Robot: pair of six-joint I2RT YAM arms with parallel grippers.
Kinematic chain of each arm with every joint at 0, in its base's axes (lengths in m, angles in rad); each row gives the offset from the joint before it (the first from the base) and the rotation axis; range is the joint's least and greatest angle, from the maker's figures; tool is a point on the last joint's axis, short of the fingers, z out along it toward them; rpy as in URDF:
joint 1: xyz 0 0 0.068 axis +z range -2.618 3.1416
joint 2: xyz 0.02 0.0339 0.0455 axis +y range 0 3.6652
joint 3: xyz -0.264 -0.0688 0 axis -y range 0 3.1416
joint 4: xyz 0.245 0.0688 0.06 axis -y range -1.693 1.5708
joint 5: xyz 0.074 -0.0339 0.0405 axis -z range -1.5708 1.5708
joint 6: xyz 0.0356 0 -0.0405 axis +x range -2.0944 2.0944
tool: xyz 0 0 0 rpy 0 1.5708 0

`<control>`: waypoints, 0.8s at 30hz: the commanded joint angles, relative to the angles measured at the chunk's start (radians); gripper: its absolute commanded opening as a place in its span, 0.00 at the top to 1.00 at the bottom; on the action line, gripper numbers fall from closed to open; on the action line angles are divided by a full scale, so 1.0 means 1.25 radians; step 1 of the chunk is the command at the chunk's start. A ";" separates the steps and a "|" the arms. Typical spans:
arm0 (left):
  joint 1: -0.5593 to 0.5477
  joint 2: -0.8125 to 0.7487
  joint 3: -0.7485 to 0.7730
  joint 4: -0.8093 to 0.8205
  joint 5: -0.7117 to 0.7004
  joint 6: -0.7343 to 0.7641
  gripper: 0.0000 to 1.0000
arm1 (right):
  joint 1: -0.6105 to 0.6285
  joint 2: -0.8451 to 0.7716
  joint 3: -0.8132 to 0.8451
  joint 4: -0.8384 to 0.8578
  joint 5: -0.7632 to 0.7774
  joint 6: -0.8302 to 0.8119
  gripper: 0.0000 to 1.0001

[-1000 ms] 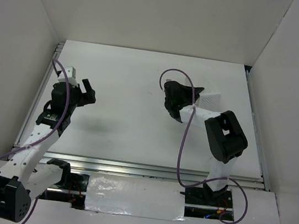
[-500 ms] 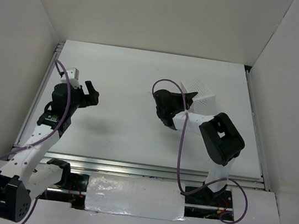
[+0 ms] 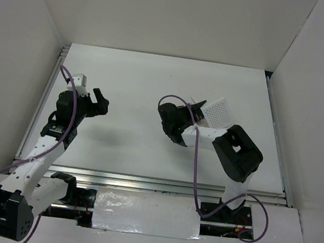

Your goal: Build the wood block tower

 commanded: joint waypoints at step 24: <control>0.003 0.013 0.016 0.037 0.036 0.007 0.01 | -0.180 -0.061 0.203 0.221 -0.163 0.192 1.00</control>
